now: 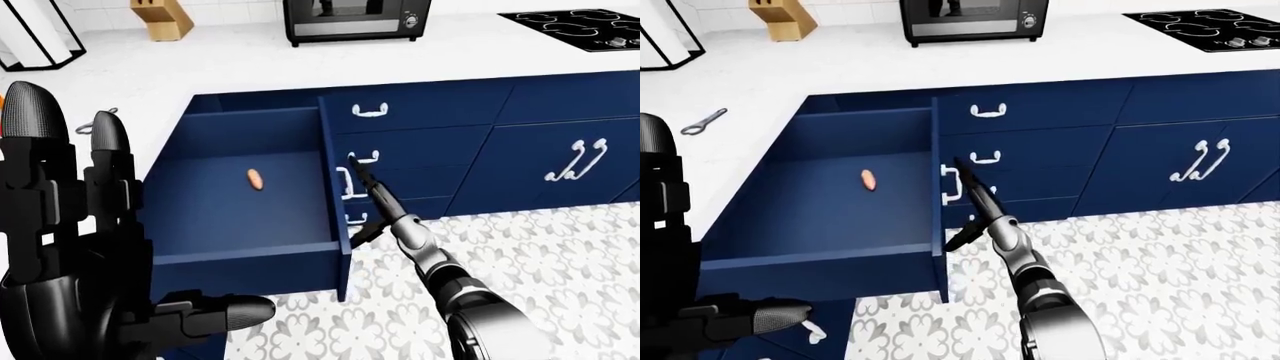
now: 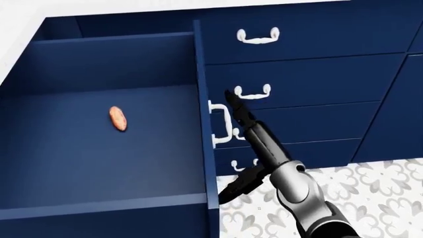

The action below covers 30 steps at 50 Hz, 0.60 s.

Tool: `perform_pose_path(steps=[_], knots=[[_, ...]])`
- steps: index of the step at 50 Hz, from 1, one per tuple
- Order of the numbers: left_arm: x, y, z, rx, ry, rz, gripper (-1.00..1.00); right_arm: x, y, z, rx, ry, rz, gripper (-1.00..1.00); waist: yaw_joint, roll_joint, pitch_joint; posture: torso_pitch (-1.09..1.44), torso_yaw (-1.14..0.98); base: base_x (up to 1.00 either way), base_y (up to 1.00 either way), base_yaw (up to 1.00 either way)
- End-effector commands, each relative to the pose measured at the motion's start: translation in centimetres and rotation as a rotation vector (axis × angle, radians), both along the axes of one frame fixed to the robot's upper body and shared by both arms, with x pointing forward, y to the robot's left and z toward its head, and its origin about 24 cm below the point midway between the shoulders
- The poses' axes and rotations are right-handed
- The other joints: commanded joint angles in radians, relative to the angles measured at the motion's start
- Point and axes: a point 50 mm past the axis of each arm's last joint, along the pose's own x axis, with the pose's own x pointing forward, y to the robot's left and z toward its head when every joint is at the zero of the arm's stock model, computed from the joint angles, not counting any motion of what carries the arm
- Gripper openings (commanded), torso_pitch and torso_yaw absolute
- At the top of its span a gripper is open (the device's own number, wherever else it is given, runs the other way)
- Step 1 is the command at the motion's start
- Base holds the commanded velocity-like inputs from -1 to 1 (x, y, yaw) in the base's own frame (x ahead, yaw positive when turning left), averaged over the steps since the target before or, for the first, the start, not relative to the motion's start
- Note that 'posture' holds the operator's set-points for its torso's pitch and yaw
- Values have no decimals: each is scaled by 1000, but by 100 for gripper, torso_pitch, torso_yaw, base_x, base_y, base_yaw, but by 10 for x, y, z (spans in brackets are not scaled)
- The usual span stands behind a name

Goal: Close the right drawer.

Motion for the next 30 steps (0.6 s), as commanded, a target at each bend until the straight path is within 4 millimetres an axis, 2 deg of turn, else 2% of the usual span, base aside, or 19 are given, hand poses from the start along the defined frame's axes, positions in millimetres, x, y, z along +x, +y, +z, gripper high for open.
perform_pose_path(steps=[1,30], knots=[[-6,-1,8,7,-59,-7,100,8,16,29,49,-128,64,100,6,2,-23,0,0,0,0,0],[-6,-1,8,4,-59,-7,100,4,37,24,23,-115,132,100,4,5,-25,0,0,0,0,0]])
